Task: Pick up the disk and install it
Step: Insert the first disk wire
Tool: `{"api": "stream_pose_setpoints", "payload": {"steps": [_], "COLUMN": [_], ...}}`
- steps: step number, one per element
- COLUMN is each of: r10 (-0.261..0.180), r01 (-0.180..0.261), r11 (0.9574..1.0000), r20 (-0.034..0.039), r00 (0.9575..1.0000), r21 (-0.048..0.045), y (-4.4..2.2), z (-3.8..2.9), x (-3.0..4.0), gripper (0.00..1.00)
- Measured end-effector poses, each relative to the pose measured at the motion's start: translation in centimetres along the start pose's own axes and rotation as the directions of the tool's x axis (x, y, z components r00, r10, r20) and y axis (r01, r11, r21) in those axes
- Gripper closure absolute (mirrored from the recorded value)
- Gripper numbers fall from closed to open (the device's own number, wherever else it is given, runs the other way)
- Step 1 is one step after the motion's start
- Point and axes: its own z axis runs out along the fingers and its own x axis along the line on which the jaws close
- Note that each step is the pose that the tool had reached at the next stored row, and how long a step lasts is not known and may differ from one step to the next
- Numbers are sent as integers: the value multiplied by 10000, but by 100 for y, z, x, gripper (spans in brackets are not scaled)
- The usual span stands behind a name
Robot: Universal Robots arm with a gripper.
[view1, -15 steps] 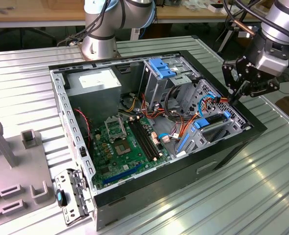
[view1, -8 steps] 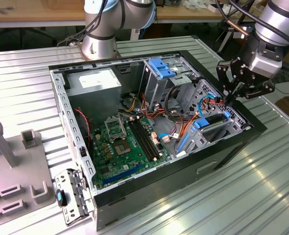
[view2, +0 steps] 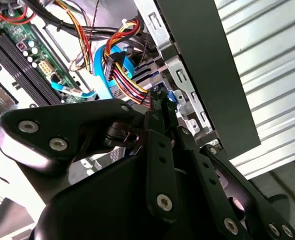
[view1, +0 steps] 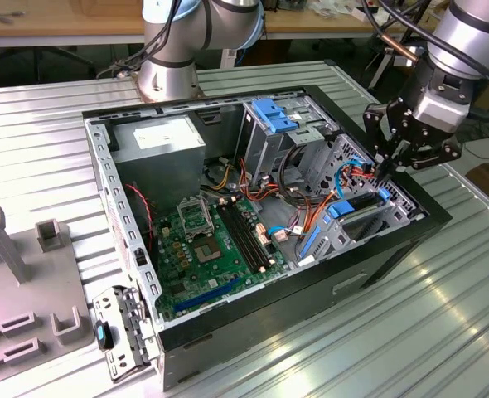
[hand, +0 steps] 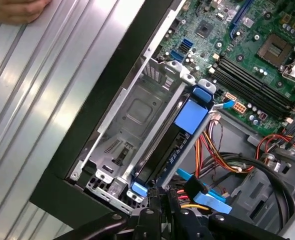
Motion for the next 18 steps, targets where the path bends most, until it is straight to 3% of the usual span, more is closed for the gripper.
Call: {"api": "stream_pose_setpoints", "payload": {"steps": [3, 6, 9, 11, 15, 16, 18], "r10": [745, 1614, 1971, 2496, 3054, 3328, 3548], "r01": [-745, -1615, -1972, -2498, -3058, -3332, -3552], "r11": [9972, 9869, 9803, 9682, 9520, 9428, 9347], "r20": [-55, -123, -152, -197, -245, -270, -289], "r00": [9972, 9868, 9803, 9681, 9519, 9426, 9345], "r21": [-33, -66, -78, -95, -109, -116, -120], "y": [2, 3, 3, 3, 3, 3, 4], "z": [19, 33, 35, 37, 40, 42, 45], "x": [-1, -1, -1, -2, -2, -2, -2], "gripper": [83, 83, 83, 83, 83, 83, 83]}}
